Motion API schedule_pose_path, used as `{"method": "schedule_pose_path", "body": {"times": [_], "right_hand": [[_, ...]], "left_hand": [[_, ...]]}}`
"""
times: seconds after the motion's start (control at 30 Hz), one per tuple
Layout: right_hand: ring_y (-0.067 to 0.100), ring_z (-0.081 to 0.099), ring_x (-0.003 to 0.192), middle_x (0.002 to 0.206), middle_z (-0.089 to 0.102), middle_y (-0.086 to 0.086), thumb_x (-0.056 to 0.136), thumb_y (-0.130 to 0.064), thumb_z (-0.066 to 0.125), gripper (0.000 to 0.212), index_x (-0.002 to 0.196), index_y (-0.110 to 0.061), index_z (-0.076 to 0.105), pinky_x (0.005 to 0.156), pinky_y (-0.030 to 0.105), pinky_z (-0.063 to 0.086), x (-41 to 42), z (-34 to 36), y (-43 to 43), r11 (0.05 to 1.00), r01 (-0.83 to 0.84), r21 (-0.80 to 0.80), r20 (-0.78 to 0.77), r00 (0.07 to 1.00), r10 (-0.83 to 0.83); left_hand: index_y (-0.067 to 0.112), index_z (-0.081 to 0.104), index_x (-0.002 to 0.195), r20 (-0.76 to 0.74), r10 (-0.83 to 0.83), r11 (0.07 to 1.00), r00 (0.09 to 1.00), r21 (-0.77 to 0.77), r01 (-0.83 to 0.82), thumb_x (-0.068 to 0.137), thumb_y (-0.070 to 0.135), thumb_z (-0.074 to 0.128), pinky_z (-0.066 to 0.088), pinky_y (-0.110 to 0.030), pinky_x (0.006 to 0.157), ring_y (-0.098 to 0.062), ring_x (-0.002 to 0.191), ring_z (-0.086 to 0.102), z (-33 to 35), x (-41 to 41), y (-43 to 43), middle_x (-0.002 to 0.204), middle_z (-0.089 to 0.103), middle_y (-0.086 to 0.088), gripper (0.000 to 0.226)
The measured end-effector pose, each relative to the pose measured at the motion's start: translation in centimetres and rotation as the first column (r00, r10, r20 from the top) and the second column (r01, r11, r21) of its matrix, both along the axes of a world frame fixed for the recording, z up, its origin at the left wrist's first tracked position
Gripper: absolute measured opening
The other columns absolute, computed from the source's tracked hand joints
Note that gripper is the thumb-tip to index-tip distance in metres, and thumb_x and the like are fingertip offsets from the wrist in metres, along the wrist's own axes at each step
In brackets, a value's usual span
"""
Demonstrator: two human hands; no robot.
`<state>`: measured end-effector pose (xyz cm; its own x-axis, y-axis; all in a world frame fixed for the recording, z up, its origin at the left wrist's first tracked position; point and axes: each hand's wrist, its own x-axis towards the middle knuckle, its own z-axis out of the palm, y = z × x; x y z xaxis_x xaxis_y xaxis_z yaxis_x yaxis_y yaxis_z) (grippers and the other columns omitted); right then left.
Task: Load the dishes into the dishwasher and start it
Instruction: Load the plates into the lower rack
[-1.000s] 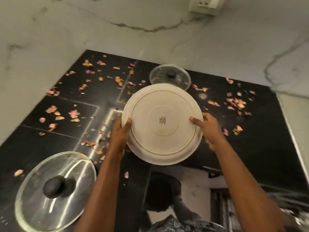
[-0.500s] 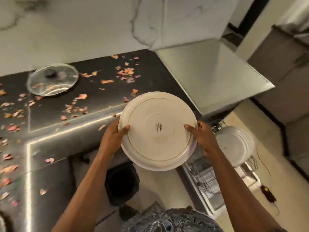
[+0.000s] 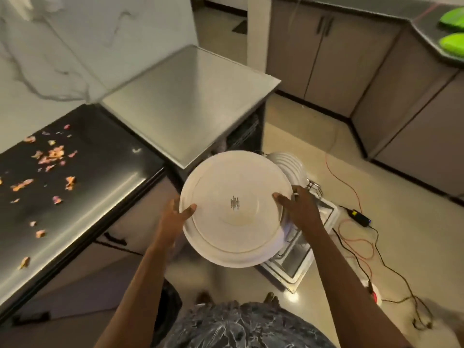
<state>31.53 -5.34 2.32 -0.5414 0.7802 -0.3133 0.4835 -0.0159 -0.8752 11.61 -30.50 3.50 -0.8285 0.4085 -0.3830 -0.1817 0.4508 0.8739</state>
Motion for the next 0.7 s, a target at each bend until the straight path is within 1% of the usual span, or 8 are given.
{"method": "schedule_pose_path", "body": {"times": [0.07, 0.17, 0.3, 0.4, 0.47, 0.53, 0.63, 0.7], "right_hand": [[0.023, 0.063, 0.109, 0.121, 0.067, 0.001, 0.083, -0.049, 0.078, 0.057, 0.128, -0.019, 0.061, 0.094, 0.043, 0.052, 2.8, -0.7, 1.6, 0.998, 0.058, -0.032, 0.0, 0.998, -0.058], [0.022, 0.064, 0.105, 0.116, 0.067, 0.0, 0.085, -0.043, 0.078, 0.05, 0.125, -0.018, 0.061, 0.088, 0.038, 0.052, 5.9, -2.2, 3.2, 0.988, 0.141, -0.069, 0.003, 0.99, -0.141], [0.022, 0.065, 0.1, 0.111, 0.069, 0.002, 0.087, -0.04, 0.077, 0.045, 0.121, -0.015, 0.062, 0.078, 0.034, 0.052, 8.0, -4.6, 4.6, 0.967, 0.243, -0.077, 0.032, 0.97, -0.241], [0.021, 0.065, 0.102, 0.115, 0.07, 0.003, 0.088, -0.035, 0.077, 0.045, 0.124, -0.014, 0.062, 0.078, 0.031, 0.049, 8.2, -8.0, 5.8, 0.953, 0.286, -0.097, 0.071, 0.957, -0.28], [0.024, 0.064, 0.108, 0.121, 0.068, 0.006, 0.088, -0.034, 0.076, 0.049, 0.129, -0.012, 0.059, 0.081, 0.03, 0.046, 7.6, -10.8, 6.5, 0.944, 0.305, -0.122, 0.127, 0.949, -0.29], [0.027, 0.061, 0.111, 0.124, 0.065, 0.009, 0.09, -0.032, 0.075, 0.051, 0.131, -0.008, 0.057, 0.081, 0.029, 0.042, 6.4, -14.4, 7.6, 0.932, 0.333, -0.145, 0.212, 0.93, -0.3], [0.031, 0.06, 0.108, 0.123, 0.063, 0.014, 0.09, -0.036, 0.074, 0.052, 0.126, -0.003, 0.054, 0.078, 0.03, 0.039, 4.0, -20.1, 8.8, 0.93, 0.342, -0.131, 0.353, 0.893, -0.279], [0.026, 0.056, 0.099, 0.117, 0.062, 0.016, 0.091, -0.034, 0.073, 0.049, 0.12, -0.001, 0.053, 0.074, 0.03, 0.033, 1.9, -24.1, 9.8, 0.922, 0.36, -0.144, 0.42, 0.866, -0.273]], "left_hand": [[0.024, 0.052, 0.116, 0.03, -0.074, 0.996, 0.997, -0.039, 0.075, 0.087, 0.027, 0.077, 0.053, -0.044, 0.09, -0.025, 0.108, 0.062, -0.5, 0.7, 3.0, 0.111, 0.063, 0.007, 0.038], [0.026, 0.056, 0.112, 0.017, -0.19, 0.977, 0.982, -0.098, 0.191, 0.078, 0.036, 0.083, 0.054, -0.049, 0.092, -0.026, 0.107, 0.064, -1.3, 0.7, 6.6, 0.109, 0.065, 0.005, 0.044], [0.021, 0.06, 0.121, 0.016, -0.302, 0.94, 0.953, -0.165, 0.3, 0.054, 0.061, 0.081, 0.057, -0.052, 0.088, -0.026, 0.104, 0.067, -4.2, -0.7, 11.6, 0.116, 0.069, -0.002, 0.081], [0.014, 0.059, 0.123, 0.032, -0.367, 0.907, 0.93, -0.211, 0.365, 0.069, 0.045, 0.086, 0.06, -0.05, 0.083, -0.026, 0.1, 0.068, -7.4, -1.6, 16.0, 0.116, 0.07, -0.003, 0.067], [0.01, 0.056, 0.125, 0.043, -0.414, 0.879, 0.909, -0.241, 0.411, 0.085, 0.018, 0.079, 0.06, -0.037, 0.075, -0.021, 0.092, 0.066, -10.0, -2.3, 18.5, 0.11, 0.067, -0.002, 0.047], [0.007, 0.055, 0.127, 0.072, -0.457, 0.842, 0.886, -0.285, 0.458, 0.088, 0.013, 0.075, 0.057, -0.032, 0.07, -0.023, 0.094, 0.065, -14.1, -4.1, 21.0, 0.11, 0.065, -0.004, 0.045], [0.014, 0.053, 0.132, 0.129, -0.504, 0.773, 0.854, -0.374, 0.513, 0.083, 0.036, 0.079, 0.055, -0.05, 0.089, -0.033, 0.107, 0.063, -20.7, -7.3, 23.7, 0.121, 0.063, -0.009, 0.06], [0.028, 0.055, 0.125, 0.189, -0.5, 0.762, 0.845, -0.369, 0.533, 0.077, 0.041, 0.081, 0.052, -0.062, 0.09, -0.038, 0.11, 0.063, -26.7, -10.9, 25.4, 0.123, 0.063, -0.011, 0.057]]}}
